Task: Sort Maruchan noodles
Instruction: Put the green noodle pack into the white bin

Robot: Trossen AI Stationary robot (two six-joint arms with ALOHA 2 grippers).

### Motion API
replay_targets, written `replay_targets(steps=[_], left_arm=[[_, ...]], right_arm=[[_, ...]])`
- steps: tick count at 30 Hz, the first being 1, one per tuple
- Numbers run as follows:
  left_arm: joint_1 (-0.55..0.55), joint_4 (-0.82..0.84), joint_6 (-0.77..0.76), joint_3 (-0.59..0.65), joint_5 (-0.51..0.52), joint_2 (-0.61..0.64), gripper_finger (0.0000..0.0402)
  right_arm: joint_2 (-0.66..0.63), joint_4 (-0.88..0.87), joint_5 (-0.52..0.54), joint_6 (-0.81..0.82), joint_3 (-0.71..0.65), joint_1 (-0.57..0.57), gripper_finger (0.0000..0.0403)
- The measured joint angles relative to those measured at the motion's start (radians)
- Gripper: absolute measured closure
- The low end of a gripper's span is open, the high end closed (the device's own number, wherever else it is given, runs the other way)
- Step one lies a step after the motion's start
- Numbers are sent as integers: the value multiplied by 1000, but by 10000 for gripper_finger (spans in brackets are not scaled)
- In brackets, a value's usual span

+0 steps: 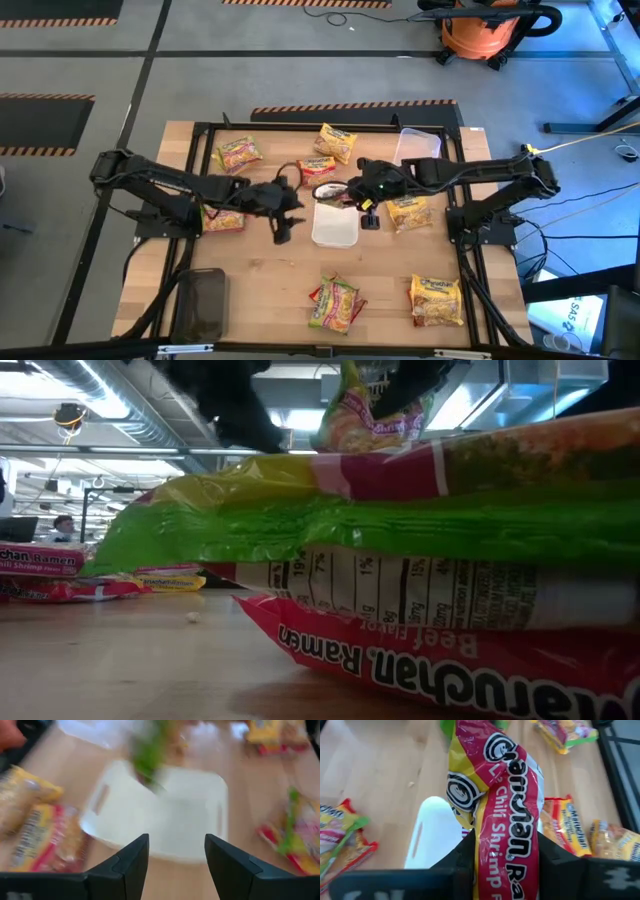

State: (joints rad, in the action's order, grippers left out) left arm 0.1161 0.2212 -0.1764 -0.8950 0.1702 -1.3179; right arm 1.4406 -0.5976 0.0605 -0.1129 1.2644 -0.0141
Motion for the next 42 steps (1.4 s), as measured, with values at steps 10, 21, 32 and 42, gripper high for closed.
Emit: replay_targets(steps=[10,21,32,42], left_arm=[[75,-659,-58,353,50,11,215],[74,-803,-76,445,107,10,215],[74,-799,-76,445,102,10,214],[74,-799,-77,445,102,10,214]], right_arm=[[94,21,-80,46,2,116,312],[245,27,-151,60,0,154,308],[351,24,-101,64,0,152,307],[391,30,-82,158,3,153,303]])
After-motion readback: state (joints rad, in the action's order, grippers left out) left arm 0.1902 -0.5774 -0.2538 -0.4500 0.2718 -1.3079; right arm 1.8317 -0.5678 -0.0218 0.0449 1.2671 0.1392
